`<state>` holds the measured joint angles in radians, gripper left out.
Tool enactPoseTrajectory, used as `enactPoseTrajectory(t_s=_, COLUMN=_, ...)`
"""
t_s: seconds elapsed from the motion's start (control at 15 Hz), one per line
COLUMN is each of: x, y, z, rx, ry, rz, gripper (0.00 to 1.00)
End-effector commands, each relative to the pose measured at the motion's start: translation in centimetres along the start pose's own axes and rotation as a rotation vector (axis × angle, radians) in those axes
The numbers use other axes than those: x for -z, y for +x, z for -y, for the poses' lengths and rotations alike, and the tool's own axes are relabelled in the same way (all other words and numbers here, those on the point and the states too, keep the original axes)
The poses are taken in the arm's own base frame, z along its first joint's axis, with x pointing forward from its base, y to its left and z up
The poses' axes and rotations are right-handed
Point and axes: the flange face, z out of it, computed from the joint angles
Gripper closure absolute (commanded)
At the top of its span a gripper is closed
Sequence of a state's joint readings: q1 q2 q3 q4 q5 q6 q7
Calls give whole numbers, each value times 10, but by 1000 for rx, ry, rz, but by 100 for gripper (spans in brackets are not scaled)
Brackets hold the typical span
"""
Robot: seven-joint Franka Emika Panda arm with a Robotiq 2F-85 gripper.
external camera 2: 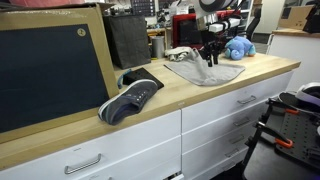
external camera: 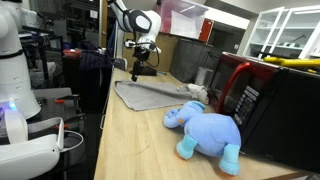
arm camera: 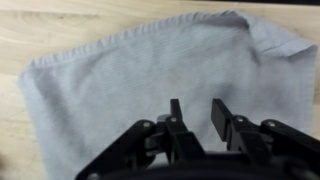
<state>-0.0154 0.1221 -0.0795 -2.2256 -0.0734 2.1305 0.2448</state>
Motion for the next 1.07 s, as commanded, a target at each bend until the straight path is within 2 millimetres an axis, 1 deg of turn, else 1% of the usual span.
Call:
enactPoseTrajectory(t_s=0.0, x=21, y=36, z=-53, rx=-33, ry=-9, rz=-82, gripper=28)
enactPoseTrajectory(t_s=0.07, x=16, y=48, z=-74, rx=-52, ry=-28, rz=-99, gripper=22)
enactPoseTrajectory(t_s=0.13, x=9, y=59, z=-84, rx=-63, ry=-48, rz=-119, gripper=16)
enactPoseTrajectory(t_s=0.2, x=-1, y=66, z=-93, rx=-70, ry=-73, rz=-106, gripper=57)
enactPoseTrajectory(t_s=0.27, x=-14, y=71, z=-100, rx=-68, ry=-103, rz=-119, gripper=52)
enactPoseTrajectory(t_s=0.33, x=-26, y=74, z=-107, rx=-59, ry=-130, rz=-116, gripper=54)
enactPoseTrajectory(t_s=0.4, x=-33, y=74, z=-115, rx=-42, ry=-157, rz=-105, gripper=59)
enactPoseTrajectory(t_s=0.47, x=-45, y=74, z=-120, rx=-23, ry=-179, rz=-96, gripper=67)
enactPoseTrajectory(t_s=0.53, x=-55, y=73, z=-126, rx=-8, ry=-213, rz=-69, gripper=77)
enactPoseTrajectory(t_s=0.67, x=-63, y=69, z=-140, rx=25, ry=-262, rz=-25, gripper=92)
enactPoseTrajectory(t_s=0.73, x=-63, y=66, z=-148, rx=38, ry=-284, rz=-11, gripper=98)
enactPoseTrajectory(t_s=0.87, x=-64, y=62, z=-163, rx=72, ry=-328, rz=24, gripper=100)
enactPoseTrajectory(t_s=1.0, x=-68, y=55, z=-181, rx=111, ry=-377, rz=58, gripper=98)
